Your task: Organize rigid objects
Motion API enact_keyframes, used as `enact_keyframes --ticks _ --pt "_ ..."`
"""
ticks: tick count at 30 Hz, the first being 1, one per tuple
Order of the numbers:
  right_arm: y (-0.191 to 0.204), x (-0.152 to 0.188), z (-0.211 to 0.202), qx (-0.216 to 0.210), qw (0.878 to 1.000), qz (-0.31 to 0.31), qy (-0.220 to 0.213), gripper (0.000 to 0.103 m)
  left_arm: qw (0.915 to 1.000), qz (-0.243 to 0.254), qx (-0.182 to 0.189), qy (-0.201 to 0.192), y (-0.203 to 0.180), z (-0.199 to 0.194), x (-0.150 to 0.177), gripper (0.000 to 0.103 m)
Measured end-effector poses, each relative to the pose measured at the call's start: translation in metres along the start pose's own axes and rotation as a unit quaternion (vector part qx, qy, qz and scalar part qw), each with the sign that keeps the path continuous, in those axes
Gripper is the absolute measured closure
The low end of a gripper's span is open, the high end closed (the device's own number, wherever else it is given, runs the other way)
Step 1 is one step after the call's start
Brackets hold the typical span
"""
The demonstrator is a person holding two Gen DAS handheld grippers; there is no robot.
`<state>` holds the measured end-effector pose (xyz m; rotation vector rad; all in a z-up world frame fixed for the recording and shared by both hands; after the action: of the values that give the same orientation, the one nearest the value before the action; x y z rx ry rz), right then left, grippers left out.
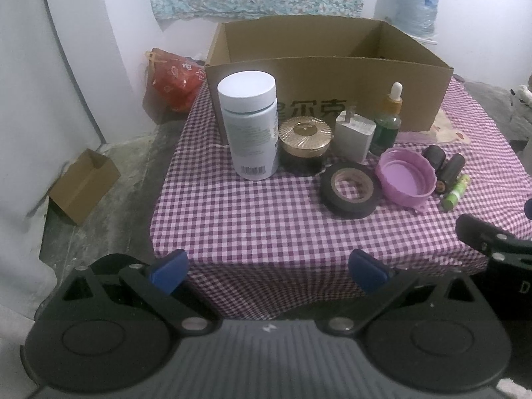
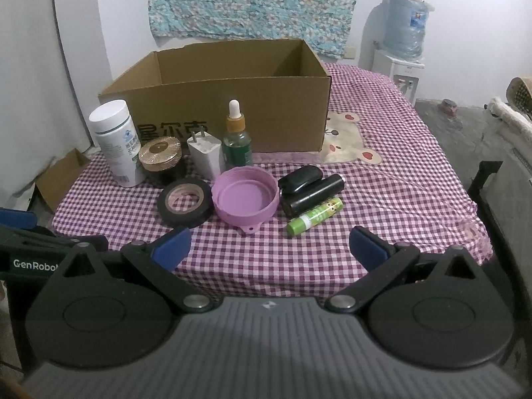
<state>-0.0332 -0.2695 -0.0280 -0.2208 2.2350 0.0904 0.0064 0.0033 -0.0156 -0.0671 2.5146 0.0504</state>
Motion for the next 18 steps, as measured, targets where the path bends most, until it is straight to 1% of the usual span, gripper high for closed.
enact_keyframes --ticks 18 --pt "0.0006 -0.0003 0.0012 -0.009 1.000 0.003 0.001 0.001 1.0000 0.004 -0.009 -0.001 0.0001 -0.0012 -0.0011 0.000"
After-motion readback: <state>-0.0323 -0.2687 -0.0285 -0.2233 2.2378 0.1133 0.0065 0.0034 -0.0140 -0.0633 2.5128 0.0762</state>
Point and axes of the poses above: each gripper's, at about its wrist camera, not at the fingertips, and z roughly the way its jaws point, y to its left, x to its underside, the point moved 2 cm from there along z, roughly the way its jaws point, and after that the axes turned 5 degrees about -z, right-handed, at the moved point
